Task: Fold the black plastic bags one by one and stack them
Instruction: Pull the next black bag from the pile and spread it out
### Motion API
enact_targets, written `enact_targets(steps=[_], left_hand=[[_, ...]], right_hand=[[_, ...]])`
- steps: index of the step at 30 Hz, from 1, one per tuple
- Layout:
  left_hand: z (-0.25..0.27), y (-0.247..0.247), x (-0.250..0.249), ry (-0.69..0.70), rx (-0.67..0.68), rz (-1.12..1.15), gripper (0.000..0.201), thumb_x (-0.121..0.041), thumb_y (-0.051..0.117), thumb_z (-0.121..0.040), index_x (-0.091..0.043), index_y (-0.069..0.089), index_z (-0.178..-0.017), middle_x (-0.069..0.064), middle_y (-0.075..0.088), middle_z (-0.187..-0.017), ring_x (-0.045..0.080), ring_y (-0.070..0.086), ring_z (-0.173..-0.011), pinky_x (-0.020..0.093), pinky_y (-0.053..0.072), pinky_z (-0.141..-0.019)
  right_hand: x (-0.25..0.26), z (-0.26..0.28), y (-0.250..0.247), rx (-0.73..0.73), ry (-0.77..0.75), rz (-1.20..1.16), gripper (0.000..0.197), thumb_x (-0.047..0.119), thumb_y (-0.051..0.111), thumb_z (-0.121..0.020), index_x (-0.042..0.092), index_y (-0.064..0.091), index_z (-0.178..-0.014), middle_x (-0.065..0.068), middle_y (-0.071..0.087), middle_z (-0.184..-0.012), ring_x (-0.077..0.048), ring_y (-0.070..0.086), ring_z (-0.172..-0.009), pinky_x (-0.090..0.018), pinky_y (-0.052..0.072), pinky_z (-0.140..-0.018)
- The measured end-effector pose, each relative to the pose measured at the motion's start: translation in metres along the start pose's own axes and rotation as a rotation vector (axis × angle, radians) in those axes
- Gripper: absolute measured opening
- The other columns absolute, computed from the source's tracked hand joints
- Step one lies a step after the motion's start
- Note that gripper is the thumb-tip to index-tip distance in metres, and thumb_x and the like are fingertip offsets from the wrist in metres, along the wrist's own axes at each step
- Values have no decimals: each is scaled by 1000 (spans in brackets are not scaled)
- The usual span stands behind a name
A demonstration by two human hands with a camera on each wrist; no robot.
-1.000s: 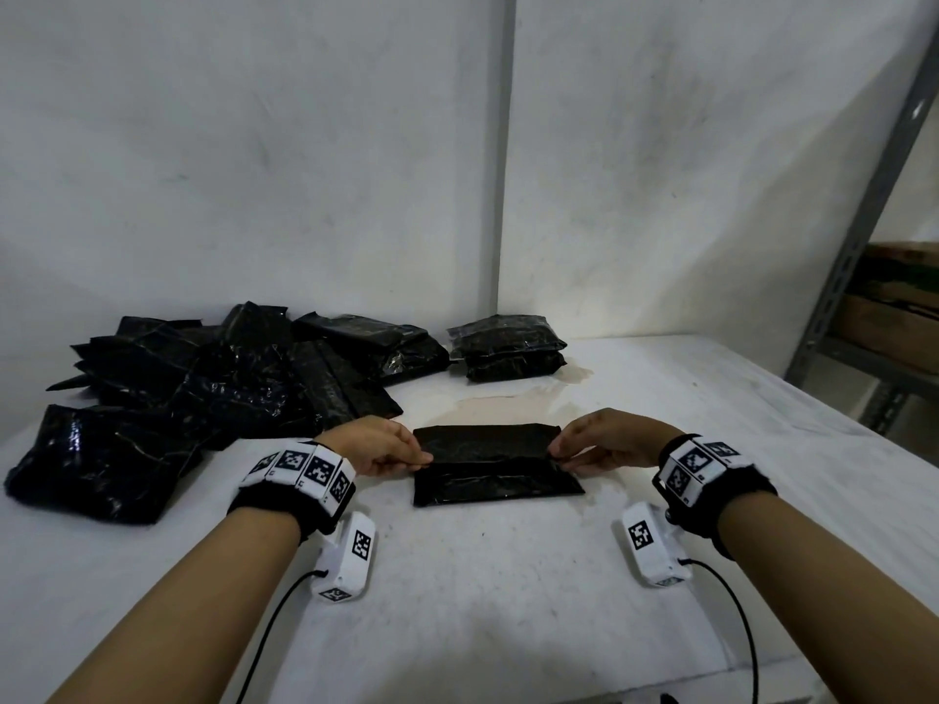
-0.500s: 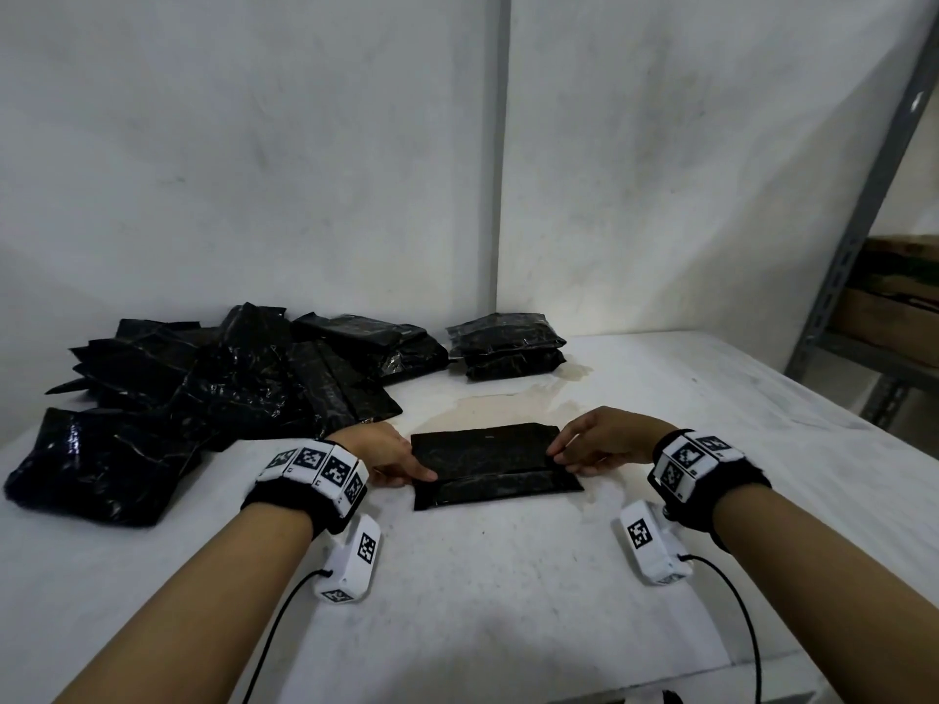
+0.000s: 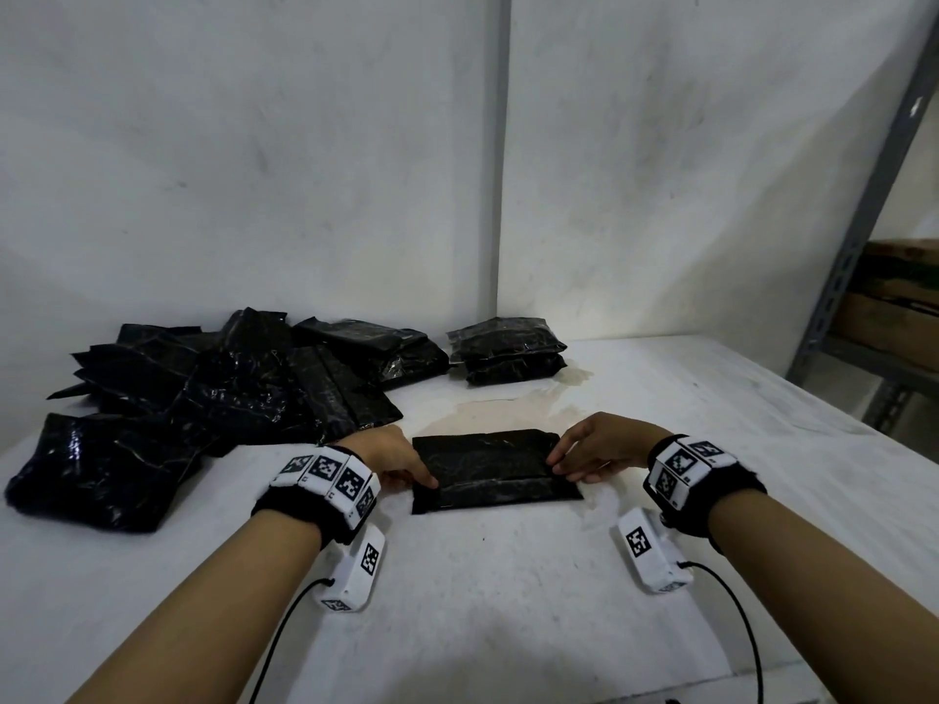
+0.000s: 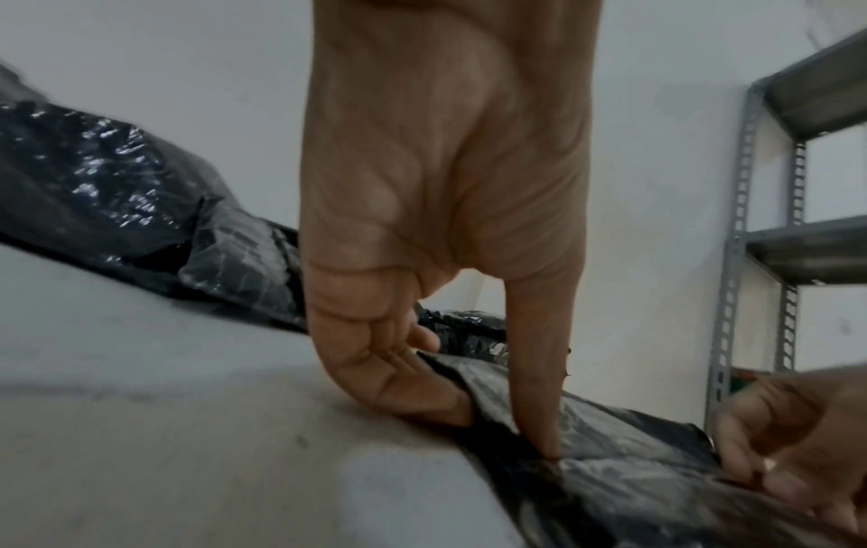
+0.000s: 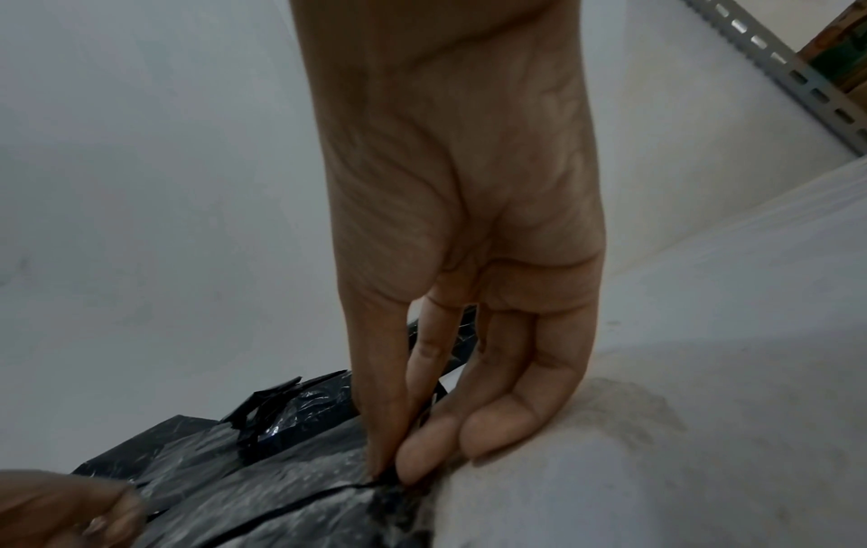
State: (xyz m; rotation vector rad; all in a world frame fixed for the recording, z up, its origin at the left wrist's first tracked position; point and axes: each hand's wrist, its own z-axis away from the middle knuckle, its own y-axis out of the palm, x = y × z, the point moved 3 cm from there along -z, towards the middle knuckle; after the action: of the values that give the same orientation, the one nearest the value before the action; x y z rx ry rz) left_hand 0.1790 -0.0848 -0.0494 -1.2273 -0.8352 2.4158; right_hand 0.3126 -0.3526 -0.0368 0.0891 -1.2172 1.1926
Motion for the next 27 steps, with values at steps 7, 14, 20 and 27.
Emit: enact_targets(steps=[7,14,20,27], left_hand=[[22,1,-35,458,-247,-221,41,-15,74,-78,-16,56,-115,8,46,-105,14,47,-91,20,39,-75],[24,39,-62,627,102,-312,29,-13,66,-87,-21,70,-115,-5,68,-116,-3,59,-99,7,39,-87],[13,43,-63,545,145,-370,30,-14,66,-88,-19,69,-117,-7,65,-123,5,55,-118,15,34,-103],[2,41,-55,537,192,-304,32,-7,67,-85,-18,70,-115,-6,65,-123,2,55,-118,17,32,-109]], right_hand=[[2,0,2,-12,-5,29,12,7,73,-84,13,73,-95,1,75,-83,-5,69,-69,-16,53,-61],[1,0,2,-15,-2,8,10,6,71,-85,13,72,-91,2,75,-79,-7,71,-73,-17,55,-66],[4,1,-1,-91,101,-69,37,44,68,-86,9,59,-95,-3,69,-82,-11,68,-68,-22,54,-59],[10,-12,1,-172,151,-232,30,33,67,-90,8,55,-77,-4,51,-63,-11,48,-47,-18,44,-43]])
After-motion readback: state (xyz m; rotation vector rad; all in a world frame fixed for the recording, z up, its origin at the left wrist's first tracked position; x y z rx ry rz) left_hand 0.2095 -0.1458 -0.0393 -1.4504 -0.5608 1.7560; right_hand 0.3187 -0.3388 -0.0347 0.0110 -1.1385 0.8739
